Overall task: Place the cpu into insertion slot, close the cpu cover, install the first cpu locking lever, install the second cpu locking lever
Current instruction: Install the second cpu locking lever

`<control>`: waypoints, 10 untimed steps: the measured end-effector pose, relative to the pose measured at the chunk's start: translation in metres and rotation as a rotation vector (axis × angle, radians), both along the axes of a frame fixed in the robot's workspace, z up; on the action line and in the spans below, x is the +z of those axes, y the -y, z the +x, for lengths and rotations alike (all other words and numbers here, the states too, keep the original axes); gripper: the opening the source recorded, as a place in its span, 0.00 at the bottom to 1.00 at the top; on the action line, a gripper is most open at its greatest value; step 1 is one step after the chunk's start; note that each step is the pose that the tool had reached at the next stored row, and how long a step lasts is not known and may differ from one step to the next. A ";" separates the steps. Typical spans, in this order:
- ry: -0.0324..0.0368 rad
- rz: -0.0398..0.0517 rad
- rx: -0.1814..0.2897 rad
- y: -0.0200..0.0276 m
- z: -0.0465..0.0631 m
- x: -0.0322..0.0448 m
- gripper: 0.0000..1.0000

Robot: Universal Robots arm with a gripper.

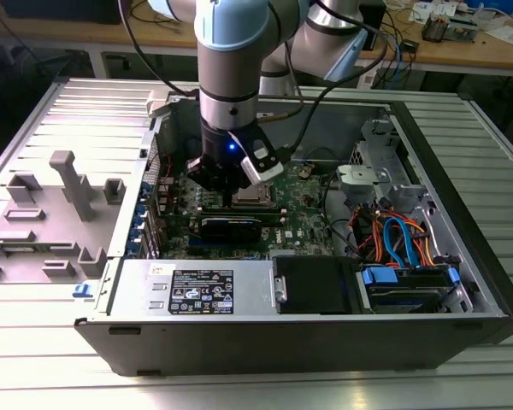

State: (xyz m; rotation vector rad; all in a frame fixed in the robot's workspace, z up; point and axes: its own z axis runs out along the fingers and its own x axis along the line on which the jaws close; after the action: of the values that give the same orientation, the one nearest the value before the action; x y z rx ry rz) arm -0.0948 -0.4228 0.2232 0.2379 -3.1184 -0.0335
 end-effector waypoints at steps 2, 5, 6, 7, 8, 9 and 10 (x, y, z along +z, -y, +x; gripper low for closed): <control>0.0000 0.0006 0.001 0.0000 0.000 -0.0014 0.11; 0.0000 0.0014 0.002 0.0000 0.000 -0.0032 0.11; 0.0000 0.0015 0.003 0.0000 0.000 -0.0037 0.11; 0.0000 0.0018 0.004 0.0000 0.000 -0.0047 0.11; 0.0000 0.0019 0.005 0.0000 0.000 -0.0052 0.11; 0.0000 0.0020 0.006 0.0000 -0.001 -0.0058 0.11; 0.0000 0.0022 0.007 0.0000 -0.001 -0.0063 0.11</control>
State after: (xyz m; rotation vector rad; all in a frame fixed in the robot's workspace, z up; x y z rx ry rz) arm -0.0958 -0.4228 0.2169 0.2489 -3.1176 -0.0368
